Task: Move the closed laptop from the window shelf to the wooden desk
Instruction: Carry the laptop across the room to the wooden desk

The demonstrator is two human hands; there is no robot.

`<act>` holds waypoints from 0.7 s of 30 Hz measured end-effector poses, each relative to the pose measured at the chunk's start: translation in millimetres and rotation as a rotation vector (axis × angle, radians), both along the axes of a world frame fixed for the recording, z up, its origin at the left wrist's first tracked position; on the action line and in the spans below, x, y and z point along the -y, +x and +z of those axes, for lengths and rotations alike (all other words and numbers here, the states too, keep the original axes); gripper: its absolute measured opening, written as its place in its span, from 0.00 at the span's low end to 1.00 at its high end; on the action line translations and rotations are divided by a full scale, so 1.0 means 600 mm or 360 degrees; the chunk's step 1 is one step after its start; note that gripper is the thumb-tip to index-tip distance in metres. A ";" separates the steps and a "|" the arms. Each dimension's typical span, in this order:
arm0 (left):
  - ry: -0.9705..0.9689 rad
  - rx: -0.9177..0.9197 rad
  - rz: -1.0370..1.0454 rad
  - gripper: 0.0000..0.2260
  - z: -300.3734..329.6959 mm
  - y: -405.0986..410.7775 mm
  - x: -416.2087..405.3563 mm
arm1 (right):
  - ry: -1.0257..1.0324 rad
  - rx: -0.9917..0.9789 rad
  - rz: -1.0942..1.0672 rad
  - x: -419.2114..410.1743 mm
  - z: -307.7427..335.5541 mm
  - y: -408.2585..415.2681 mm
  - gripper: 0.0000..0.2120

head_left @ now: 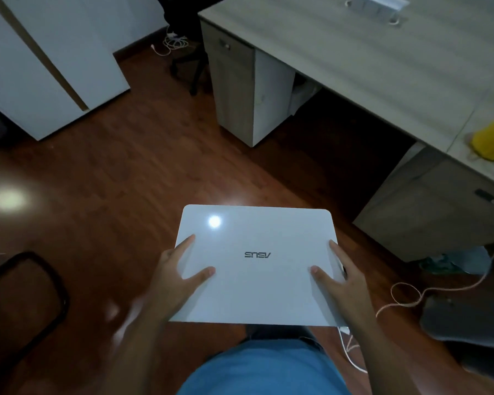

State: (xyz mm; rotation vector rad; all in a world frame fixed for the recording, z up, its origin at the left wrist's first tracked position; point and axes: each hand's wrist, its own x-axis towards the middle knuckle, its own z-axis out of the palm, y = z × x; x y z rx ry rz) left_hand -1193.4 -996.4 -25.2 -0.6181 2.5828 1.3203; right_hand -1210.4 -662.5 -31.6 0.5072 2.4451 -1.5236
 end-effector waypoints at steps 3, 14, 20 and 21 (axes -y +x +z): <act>-0.0036 -0.0028 -0.0019 0.37 -0.001 -0.134 0.013 | -0.0006 0.0003 -0.0023 0.014 -0.011 -0.130 0.32; -0.0054 -0.0192 -0.0073 0.37 0.073 -0.545 0.025 | -0.0150 -0.0071 -0.0107 0.032 0.044 -0.523 0.31; 0.0021 -0.0143 -0.0249 0.36 0.037 -0.766 0.013 | -0.0195 -0.0066 -0.0400 0.028 0.012 -0.664 0.30; 0.0035 -0.0138 -0.0293 0.36 0.026 -0.806 0.010 | -0.0174 -0.0063 -0.0449 0.027 0.007 -0.692 0.30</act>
